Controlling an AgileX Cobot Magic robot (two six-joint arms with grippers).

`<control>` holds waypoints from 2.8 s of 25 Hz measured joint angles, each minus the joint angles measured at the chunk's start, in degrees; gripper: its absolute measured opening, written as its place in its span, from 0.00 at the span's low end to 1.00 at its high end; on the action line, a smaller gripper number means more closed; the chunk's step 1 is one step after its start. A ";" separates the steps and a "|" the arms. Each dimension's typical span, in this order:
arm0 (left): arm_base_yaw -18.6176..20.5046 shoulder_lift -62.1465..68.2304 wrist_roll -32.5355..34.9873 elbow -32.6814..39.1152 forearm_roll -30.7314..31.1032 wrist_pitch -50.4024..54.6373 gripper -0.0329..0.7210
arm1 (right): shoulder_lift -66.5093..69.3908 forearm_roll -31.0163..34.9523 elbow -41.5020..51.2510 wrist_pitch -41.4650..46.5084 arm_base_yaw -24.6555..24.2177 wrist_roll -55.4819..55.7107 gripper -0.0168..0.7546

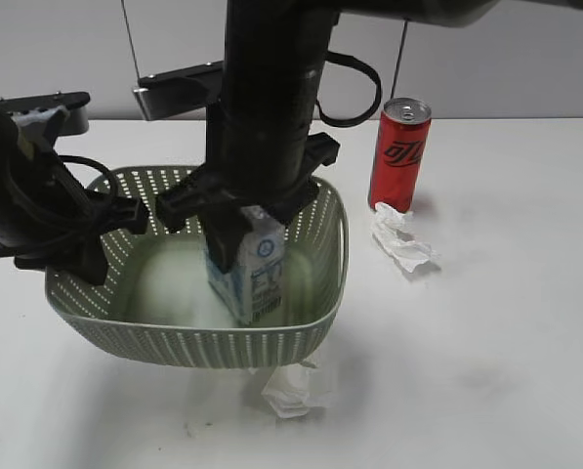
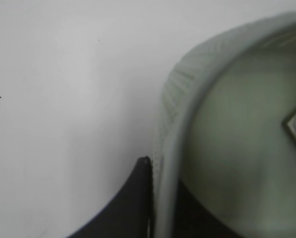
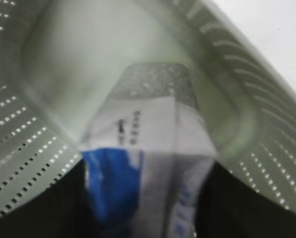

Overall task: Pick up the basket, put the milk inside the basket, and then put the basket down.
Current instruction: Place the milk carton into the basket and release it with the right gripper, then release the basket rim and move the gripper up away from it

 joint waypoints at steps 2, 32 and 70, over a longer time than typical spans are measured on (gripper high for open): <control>0.00 0.02 0.00 0.12 0.20 0.05 0.04 | -0.06 0.56 -0.11 0.00 0.00 -0.04 0.70; 0.00 0.02 0.00 0.29 -1.05 1.62 0.04 | -40.00 -6.14 33.08 -0.44 -44.21 -8.49 0.83; 7.98 29.80 0.14 -28.35 -1.12 -2.45 0.04 | -114.16 -5.27 72.41 -9.68 -44.51 -9.46 0.79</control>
